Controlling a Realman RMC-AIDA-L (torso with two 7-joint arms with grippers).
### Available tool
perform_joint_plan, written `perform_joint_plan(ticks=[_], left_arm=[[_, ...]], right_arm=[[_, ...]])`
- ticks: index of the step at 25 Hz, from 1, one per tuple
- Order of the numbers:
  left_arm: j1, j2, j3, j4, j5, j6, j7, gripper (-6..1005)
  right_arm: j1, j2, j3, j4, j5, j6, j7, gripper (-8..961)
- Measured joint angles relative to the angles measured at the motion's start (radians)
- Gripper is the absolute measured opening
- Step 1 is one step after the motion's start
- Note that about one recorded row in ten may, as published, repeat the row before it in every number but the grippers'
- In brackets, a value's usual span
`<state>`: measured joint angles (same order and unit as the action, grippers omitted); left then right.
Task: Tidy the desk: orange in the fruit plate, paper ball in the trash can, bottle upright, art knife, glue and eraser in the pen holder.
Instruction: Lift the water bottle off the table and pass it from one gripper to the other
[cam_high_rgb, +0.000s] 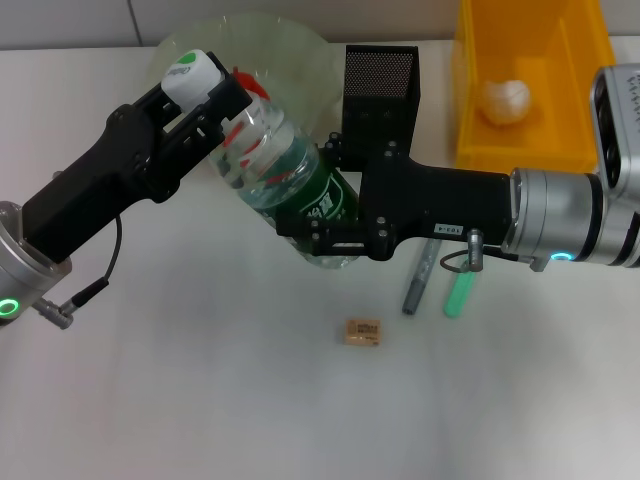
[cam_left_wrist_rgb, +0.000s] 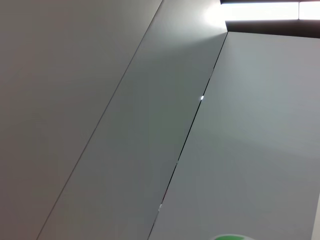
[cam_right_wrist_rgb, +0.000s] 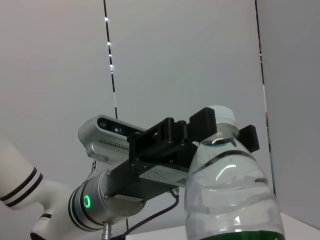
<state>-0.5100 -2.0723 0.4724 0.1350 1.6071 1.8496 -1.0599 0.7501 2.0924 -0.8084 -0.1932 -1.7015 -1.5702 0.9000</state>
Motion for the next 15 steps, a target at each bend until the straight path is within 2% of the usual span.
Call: perform_joint_plan(ticks=[7,12,15], left_arm=[[0.001,0.001,0.0,-0.002,0.001,-0.002,-0.005,513],[0.005,0.003,0.0,-0.001,-0.001,-0.009,-0.012,440],[0.005,0.003,0.0,-0.001,-0.001,-0.012,-0.013,440]], right_arm=[[0.0,0.0,0.0,0.0,-0.002,0.008,-0.002,793],[0.0,0.0,0.0,0.0,-0.002,0.007,-0.001,794],[0.0,0.0,0.0,0.001,-0.002,0.008,0.001,795]])
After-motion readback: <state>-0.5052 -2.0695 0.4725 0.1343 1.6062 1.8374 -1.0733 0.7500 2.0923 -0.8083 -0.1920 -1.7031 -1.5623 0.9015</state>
